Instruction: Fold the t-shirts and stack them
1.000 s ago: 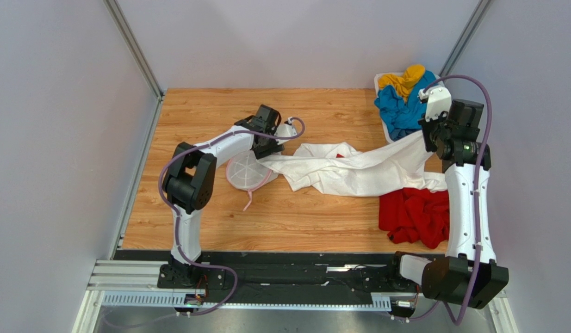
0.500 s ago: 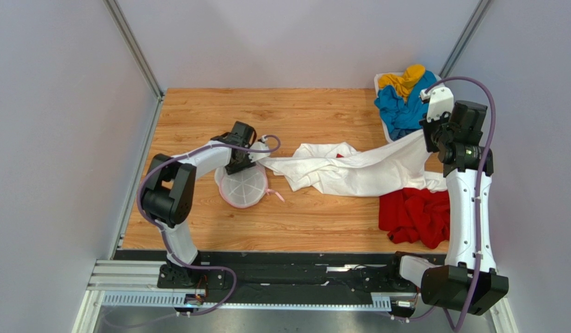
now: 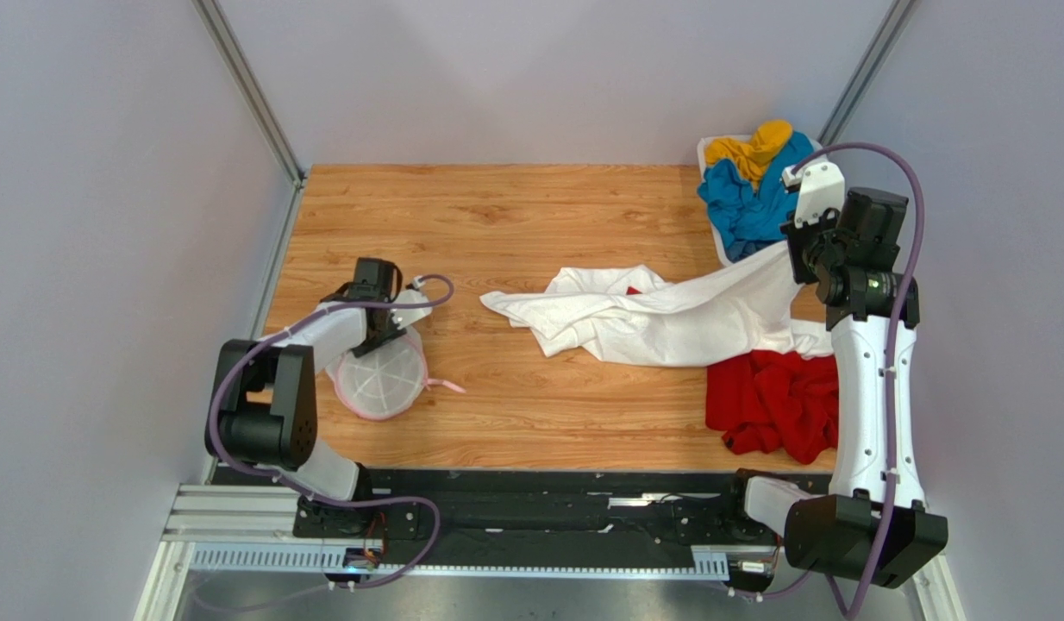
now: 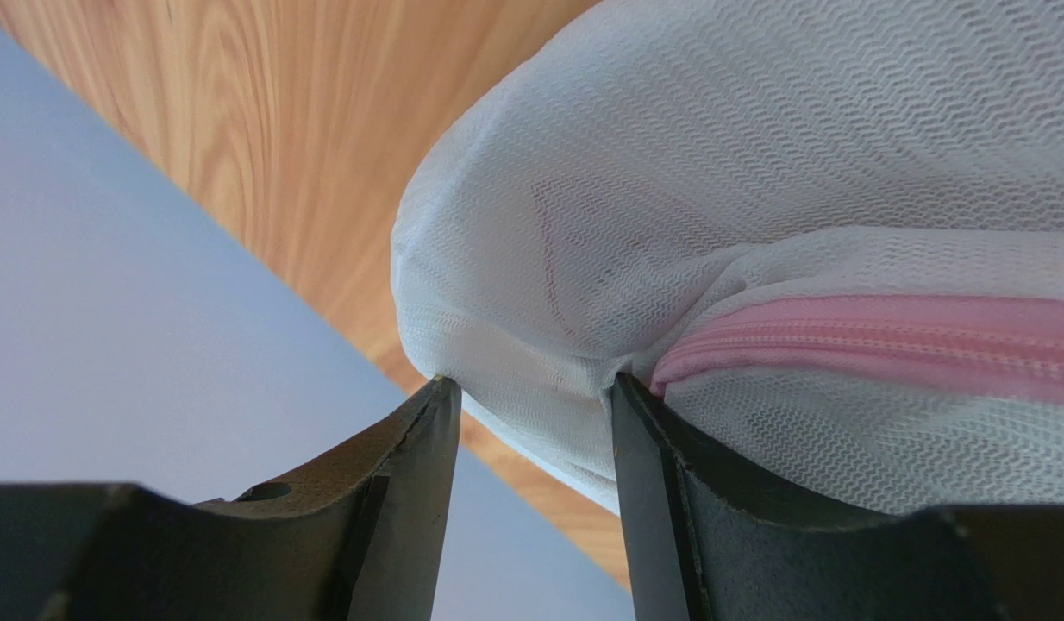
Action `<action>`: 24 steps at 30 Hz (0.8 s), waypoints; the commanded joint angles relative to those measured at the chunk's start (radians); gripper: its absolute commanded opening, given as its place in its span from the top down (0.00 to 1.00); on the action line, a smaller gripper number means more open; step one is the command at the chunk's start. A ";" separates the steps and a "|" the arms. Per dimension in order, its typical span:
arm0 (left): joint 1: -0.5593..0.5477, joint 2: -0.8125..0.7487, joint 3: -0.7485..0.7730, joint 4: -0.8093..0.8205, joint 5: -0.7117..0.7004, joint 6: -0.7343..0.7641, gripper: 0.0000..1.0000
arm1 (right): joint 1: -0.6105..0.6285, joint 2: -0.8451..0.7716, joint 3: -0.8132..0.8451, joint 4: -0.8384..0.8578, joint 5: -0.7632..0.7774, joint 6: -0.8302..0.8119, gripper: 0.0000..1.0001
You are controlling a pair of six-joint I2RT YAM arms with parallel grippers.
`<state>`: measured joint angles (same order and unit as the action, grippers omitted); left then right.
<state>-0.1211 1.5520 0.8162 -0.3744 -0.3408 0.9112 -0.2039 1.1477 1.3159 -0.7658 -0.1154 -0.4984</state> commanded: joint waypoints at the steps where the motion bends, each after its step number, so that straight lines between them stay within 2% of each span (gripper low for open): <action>1: 0.148 -0.089 -0.046 0.058 -0.040 0.104 0.45 | 0.004 -0.031 0.023 0.039 -0.032 0.020 1.00; 12: 0.503 -0.210 -0.115 0.127 0.017 0.310 0.46 | 0.004 -0.031 0.020 0.043 -0.069 0.044 1.00; 21: 0.714 -0.300 -0.140 0.137 0.100 0.443 0.46 | 0.003 -0.039 0.003 0.048 -0.078 0.050 1.00; 24: 0.756 -0.352 -0.080 0.057 0.183 0.410 0.46 | 0.004 -0.040 -0.004 0.049 -0.087 0.060 1.00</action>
<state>0.5774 1.2739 0.6758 -0.2768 -0.2749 1.2911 -0.2039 1.1404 1.3151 -0.7650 -0.1764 -0.4633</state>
